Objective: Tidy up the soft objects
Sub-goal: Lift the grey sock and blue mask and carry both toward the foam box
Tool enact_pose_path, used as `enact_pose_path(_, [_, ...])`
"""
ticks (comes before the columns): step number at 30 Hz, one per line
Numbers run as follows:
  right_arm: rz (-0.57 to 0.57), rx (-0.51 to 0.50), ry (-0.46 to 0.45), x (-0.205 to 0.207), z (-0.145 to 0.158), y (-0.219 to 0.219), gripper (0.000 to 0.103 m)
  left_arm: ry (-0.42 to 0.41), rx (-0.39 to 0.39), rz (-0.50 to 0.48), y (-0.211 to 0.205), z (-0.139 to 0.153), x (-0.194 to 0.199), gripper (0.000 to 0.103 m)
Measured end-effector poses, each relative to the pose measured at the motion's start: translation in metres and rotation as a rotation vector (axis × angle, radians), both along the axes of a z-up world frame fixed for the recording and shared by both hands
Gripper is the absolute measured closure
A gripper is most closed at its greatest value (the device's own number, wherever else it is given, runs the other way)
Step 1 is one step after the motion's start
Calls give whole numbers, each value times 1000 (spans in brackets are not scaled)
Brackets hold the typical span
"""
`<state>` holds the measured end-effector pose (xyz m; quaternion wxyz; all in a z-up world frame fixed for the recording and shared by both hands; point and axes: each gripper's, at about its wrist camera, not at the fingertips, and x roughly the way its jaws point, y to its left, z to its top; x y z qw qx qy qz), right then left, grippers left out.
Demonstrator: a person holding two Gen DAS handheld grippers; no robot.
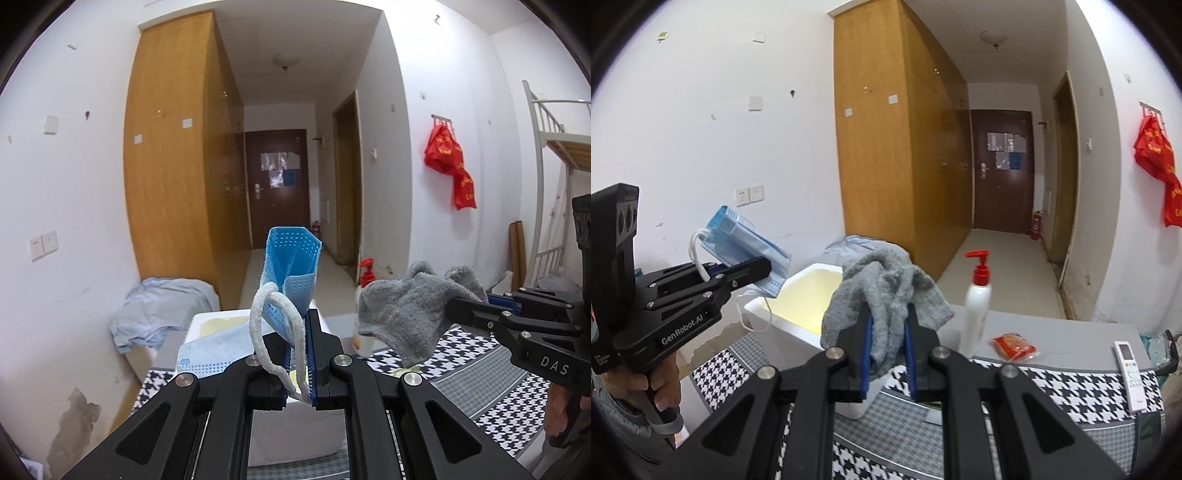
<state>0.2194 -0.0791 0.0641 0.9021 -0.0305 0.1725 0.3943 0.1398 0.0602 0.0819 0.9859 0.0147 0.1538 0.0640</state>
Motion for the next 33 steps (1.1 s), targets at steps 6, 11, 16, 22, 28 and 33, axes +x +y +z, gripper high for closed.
enact_pose_path(6, [48, -7, 1, -4, 0, 16, 84, 0, 8, 35, 10, 0, -7, 95])
enact_pose_path(11, [67, -13, 6, 2, 1, 30, 84, 5, 7, 48, 16, -1, -7, 95])
enact_pose_path(16, [86, -20, 13, 3, 4, 49, 84, 8, 4, 64, 22, -1, -3, 95])
enact_pose_path(22, [103, -45, 19, 4, 4, 67, 84, 10, 4, 79, 31, -1, -3, 95])
enact_pose_path(28, [115, -72, 21, 6, 5, 85, 84, 7, 7, 96, 34, -1, 2, 95])
enact_pose_path(33, [133, -91, 20, 10, 5, 97, 84, 1, -6, 108, 39, -3, 5, 95])
